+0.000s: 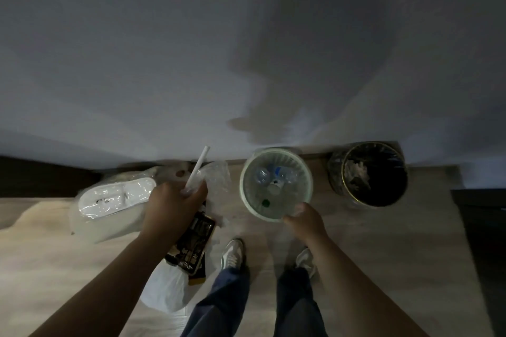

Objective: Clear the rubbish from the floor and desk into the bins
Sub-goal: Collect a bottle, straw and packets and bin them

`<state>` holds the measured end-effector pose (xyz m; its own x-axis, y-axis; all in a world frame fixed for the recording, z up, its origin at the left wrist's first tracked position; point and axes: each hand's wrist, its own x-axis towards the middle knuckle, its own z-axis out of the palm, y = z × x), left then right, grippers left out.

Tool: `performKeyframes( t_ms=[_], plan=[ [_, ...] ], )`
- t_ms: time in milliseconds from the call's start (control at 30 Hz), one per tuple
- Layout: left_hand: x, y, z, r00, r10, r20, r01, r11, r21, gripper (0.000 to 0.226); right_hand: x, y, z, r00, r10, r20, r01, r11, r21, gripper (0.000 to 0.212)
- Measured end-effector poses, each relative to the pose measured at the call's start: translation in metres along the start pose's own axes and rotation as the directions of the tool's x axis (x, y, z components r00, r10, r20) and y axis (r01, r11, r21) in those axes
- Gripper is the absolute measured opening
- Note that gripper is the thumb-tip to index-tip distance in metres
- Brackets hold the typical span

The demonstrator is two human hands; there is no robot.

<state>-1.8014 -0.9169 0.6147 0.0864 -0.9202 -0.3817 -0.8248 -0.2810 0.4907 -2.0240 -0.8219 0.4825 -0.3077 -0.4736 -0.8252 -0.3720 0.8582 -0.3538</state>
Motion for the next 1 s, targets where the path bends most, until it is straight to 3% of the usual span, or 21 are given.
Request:
performKeyframes(
  t_ms=[100,200,333,600,867,1000],
  plan=[
    [-0.003,0.012,0.006,0.998,0.036,0.046,-0.036,0.999,0.015,0.045,-0.017,0.015,-0.014,0.996,-0.091,-0.013,0.086,0.968,-0.236,0.042],
    [-0.007,0.031,0.011,0.994,0.078,0.073,-0.081,0.996,0.033,0.05,-0.031,0.029,-0.033,0.984,-0.179,0.005,0.156,0.841,-0.518,0.044],
    [-0.011,0.056,0.025,0.984,0.12,0.132,-0.13,0.989,0.076,0.048,-0.051,0.047,-0.063,0.974,-0.228,0.009,0.182,0.753,-0.633,0.044],
    [-0.03,0.118,0.103,0.921,0.115,0.372,-0.18,0.973,0.145,0.046,-0.082,0.104,-0.136,0.973,-0.208,-0.101,0.113,0.807,-0.579,0.044],
    [-0.053,0.195,0.235,0.849,0.082,0.522,-0.192,0.968,0.16,0.034,-0.079,0.193,-0.198,0.984,-0.09,-0.154,0.015,0.904,-0.427,0.058],
    [-0.049,0.223,0.309,0.845,0.092,0.527,-0.227,0.954,0.197,0.028,-0.062,0.235,-0.217,0.983,-0.049,-0.176,-0.013,0.942,-0.336,0.06]
  ],
)
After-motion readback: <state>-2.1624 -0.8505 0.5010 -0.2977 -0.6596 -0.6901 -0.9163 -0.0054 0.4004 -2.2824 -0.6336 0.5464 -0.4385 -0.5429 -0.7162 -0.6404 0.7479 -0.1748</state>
